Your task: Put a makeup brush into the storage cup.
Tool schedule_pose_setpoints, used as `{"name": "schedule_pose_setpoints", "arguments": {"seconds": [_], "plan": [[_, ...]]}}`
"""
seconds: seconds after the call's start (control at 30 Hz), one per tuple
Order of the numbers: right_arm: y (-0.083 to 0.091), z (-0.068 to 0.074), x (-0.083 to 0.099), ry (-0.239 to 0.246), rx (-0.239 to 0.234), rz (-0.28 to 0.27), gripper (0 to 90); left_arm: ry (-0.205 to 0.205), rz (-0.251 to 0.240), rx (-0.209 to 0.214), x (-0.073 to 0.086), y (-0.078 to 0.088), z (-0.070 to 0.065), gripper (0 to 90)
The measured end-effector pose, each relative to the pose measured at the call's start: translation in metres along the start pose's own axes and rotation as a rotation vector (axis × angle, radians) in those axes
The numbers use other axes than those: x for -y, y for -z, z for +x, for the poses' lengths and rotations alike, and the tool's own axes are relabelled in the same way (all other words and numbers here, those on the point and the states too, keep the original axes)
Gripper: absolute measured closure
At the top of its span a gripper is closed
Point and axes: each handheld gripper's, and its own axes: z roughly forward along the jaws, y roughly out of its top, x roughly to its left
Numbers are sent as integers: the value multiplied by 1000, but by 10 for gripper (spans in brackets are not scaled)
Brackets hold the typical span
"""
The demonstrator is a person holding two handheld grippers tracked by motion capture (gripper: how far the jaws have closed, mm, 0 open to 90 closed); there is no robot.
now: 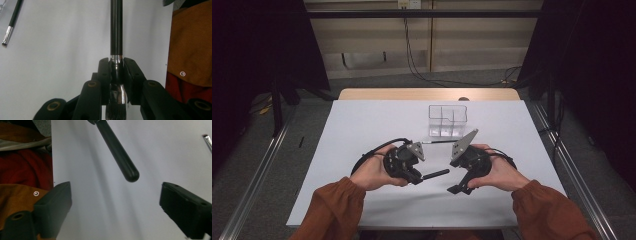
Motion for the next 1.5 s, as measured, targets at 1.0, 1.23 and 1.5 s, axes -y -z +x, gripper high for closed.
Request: {"name": "schedule_pose_setpoints", "arguments": {"seconds": [1.0,1.23,1.5], "plan": [[-23,-12,-25,108,-53,189,578,6,44,5,-1,-18,2,768],[-25,-11,-26,112,-52,187,651,1,39,15,0,-20,3,767],[-30,-13,-25,125,-73,187,715,3,30,26,2,-23,3,768]]}}
